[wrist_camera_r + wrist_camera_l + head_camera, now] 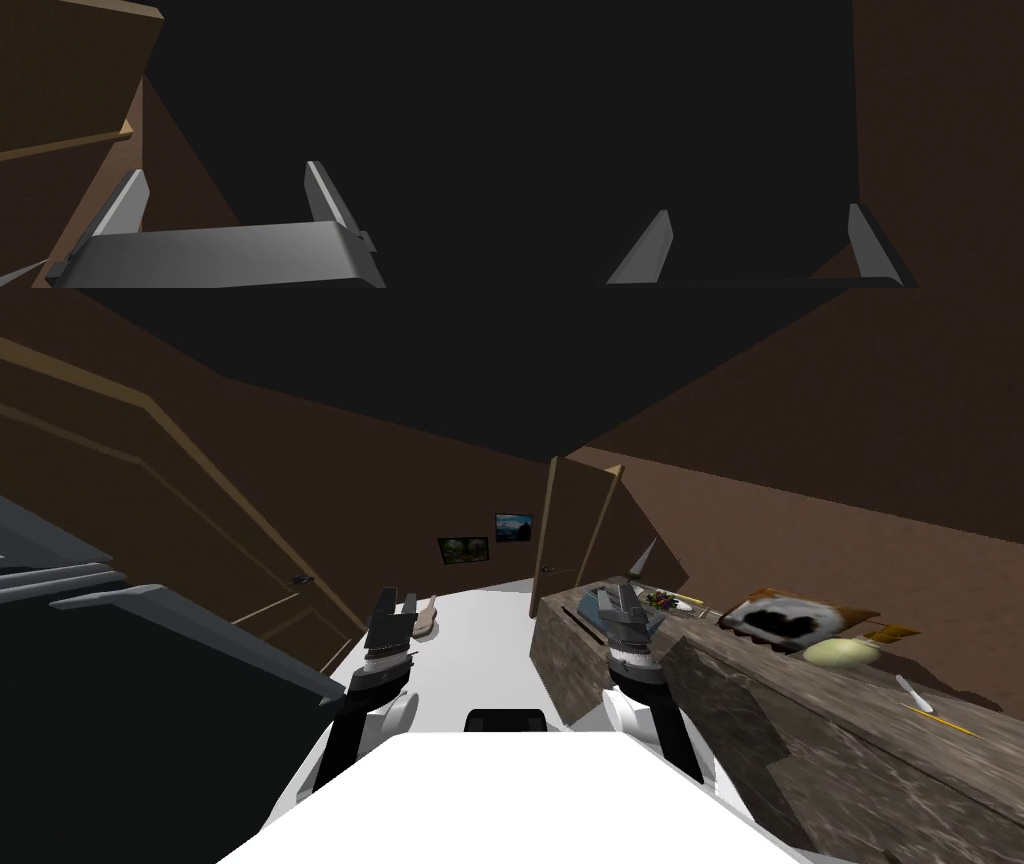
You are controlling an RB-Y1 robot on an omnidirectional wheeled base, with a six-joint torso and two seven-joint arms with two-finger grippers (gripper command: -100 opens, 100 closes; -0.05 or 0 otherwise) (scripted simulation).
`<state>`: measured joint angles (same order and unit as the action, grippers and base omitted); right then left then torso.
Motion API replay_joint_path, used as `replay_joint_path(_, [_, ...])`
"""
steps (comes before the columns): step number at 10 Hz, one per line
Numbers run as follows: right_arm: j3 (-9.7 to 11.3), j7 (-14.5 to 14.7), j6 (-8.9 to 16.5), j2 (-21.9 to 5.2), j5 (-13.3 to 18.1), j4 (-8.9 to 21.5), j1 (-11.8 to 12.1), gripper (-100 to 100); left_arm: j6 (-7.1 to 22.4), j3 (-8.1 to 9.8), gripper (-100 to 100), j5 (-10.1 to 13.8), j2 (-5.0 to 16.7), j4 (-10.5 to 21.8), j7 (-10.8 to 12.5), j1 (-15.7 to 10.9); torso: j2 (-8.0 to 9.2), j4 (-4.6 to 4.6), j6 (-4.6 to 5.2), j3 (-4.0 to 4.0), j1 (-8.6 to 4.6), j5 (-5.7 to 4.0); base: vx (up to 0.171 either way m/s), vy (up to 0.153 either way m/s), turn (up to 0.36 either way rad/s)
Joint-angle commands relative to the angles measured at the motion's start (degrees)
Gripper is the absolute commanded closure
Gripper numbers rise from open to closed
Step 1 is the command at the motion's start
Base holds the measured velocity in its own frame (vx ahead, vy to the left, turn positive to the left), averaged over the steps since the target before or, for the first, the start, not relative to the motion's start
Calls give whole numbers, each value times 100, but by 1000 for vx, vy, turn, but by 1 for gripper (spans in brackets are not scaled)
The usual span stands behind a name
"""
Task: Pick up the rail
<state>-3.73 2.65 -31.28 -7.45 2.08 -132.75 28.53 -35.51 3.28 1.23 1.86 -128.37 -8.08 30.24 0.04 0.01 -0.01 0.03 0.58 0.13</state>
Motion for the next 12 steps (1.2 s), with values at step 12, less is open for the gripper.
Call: replay_joint_path(12, [237,-53,-503,-1896,100,1427,704,-100,0,1,0,0,1,0,0,1,-18,-5,1,-11,-11,-1,25,145,64])
